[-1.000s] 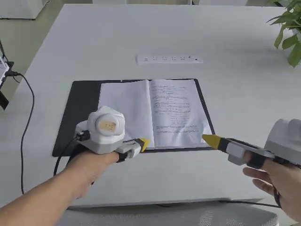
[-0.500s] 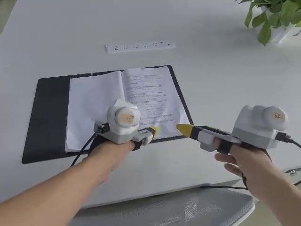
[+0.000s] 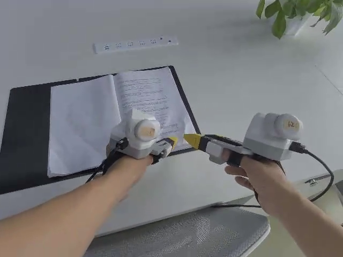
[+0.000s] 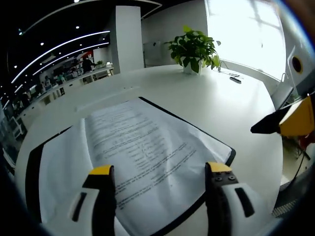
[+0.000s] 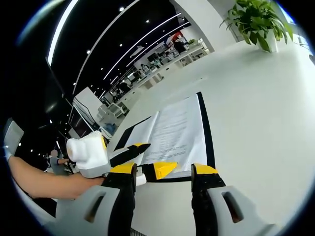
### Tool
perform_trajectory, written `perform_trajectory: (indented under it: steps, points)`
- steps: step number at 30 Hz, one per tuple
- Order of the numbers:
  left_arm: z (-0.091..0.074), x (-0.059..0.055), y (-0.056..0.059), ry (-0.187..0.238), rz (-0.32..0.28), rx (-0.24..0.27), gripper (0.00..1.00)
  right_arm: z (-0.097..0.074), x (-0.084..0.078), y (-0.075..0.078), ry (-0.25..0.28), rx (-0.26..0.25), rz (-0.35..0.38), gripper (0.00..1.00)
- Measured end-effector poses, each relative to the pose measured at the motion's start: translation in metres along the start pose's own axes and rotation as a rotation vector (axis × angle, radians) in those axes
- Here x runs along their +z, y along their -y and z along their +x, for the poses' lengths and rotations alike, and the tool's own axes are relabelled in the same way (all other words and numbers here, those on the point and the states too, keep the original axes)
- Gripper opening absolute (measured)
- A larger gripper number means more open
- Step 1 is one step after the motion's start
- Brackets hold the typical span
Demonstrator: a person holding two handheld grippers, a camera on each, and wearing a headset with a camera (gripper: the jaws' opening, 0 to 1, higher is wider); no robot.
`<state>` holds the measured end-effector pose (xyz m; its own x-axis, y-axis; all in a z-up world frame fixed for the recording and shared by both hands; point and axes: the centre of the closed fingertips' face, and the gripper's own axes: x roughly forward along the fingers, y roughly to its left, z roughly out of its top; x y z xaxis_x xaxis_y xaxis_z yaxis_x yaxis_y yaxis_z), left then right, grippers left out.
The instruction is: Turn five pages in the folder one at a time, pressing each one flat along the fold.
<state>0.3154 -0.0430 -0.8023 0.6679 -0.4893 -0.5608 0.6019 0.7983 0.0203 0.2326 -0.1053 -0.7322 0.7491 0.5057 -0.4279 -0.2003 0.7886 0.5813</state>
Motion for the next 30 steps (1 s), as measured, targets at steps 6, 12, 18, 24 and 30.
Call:
perform_trajectory:
  steps: [6, 12, 18, 24, 30]
  points:
    - [0.001, -0.004, 0.005, 0.014, 0.028, -0.009, 0.63, -0.001, -0.004, 0.010, 0.004, 0.001, 0.015, 0.42]
    - [0.001, -0.006, 0.001, 0.044, 0.012, -0.023, 0.59, 0.001, -0.002, 0.014, 0.012, -0.002, 0.028, 0.41]
    - [0.001, -0.005, -0.001, 0.061, 0.008, -0.030, 0.52, 0.004, -0.002, 0.012, 0.010, -0.001, 0.028, 0.41]
    - [0.001, -0.005, -0.003, 0.063, 0.004, -0.028, 0.40, 0.006, -0.001, 0.008, 0.005, 0.006, 0.022, 0.40]
    - [0.001, -0.006, -0.010, 0.055, -0.003, -0.017, 0.27, 0.013, 0.000, 0.008, -0.007, 0.009, 0.015, 0.40]
